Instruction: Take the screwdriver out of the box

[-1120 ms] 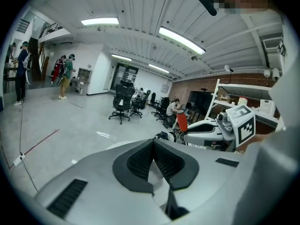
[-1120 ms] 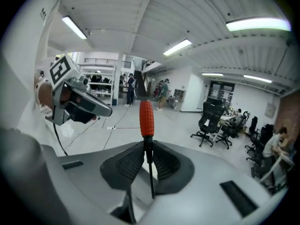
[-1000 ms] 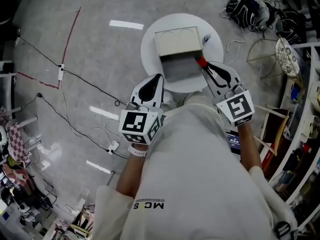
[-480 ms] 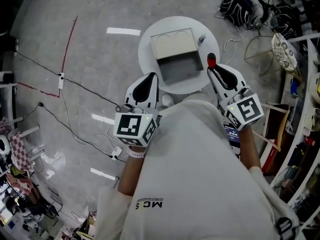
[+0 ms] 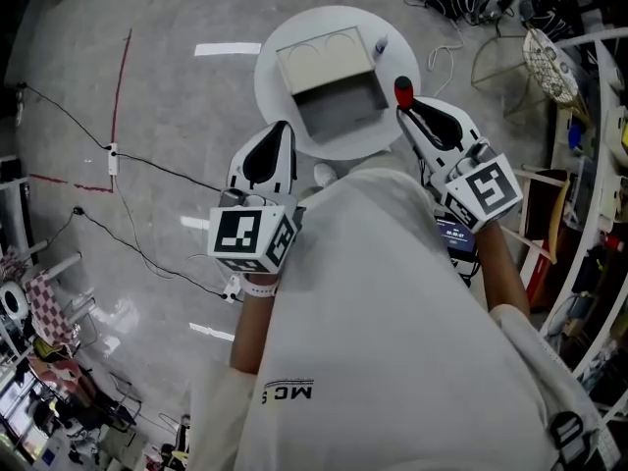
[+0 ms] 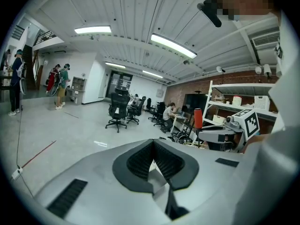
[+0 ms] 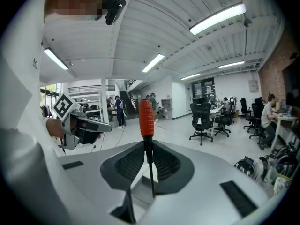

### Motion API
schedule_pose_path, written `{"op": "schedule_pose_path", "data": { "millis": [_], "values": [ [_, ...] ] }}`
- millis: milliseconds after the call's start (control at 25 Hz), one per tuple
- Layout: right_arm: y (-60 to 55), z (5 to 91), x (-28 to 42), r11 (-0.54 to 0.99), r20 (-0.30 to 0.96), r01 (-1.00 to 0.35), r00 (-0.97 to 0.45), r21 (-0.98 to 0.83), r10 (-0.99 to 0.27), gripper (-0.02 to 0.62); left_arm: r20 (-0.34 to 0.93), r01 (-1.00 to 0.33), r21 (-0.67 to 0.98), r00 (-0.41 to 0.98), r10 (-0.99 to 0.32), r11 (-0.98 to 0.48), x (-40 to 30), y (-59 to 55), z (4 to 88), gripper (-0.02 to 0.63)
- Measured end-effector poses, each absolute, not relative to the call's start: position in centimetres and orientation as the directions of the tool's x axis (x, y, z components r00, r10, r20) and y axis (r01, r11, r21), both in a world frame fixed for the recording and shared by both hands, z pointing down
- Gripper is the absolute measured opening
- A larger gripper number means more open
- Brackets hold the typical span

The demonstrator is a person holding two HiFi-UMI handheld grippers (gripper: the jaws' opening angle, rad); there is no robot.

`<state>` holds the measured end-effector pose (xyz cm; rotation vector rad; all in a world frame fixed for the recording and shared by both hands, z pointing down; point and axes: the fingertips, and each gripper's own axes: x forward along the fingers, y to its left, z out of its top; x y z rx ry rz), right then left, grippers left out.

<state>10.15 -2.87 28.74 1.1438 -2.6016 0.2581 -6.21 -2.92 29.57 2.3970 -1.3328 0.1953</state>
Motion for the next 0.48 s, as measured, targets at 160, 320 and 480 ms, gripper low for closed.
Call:
{"op": "schedule_pose_path", "data": {
  "millis": [160,320,480],
  "values": [
    [-2.5,28.8,10.6,0.662,0.328,-0.748,-0.640,-0.058,-0.695,0.112,0.304,-0.835,0.269,0.547,-0.780,-0.481,-5.6,-2.8,29.6,0.009],
    [-2.1,28.6,10.4,0.656,0.322,-0.752,-0.638,-0.063,-0.700,0.112,0.308,-0.827,0.271,0.560,-0.769,-0.493,-5.3,-2.5,29.6,0.009],
    [-1.9,28.4,10.7,0.651,0.321,-0.756,-0.634,-0.066,-0.704,0.112,0.303,-0.819,0.272,0.571,-0.763,-0.505,-4.7,-2.6,29.4,0.009]
  ]
}}
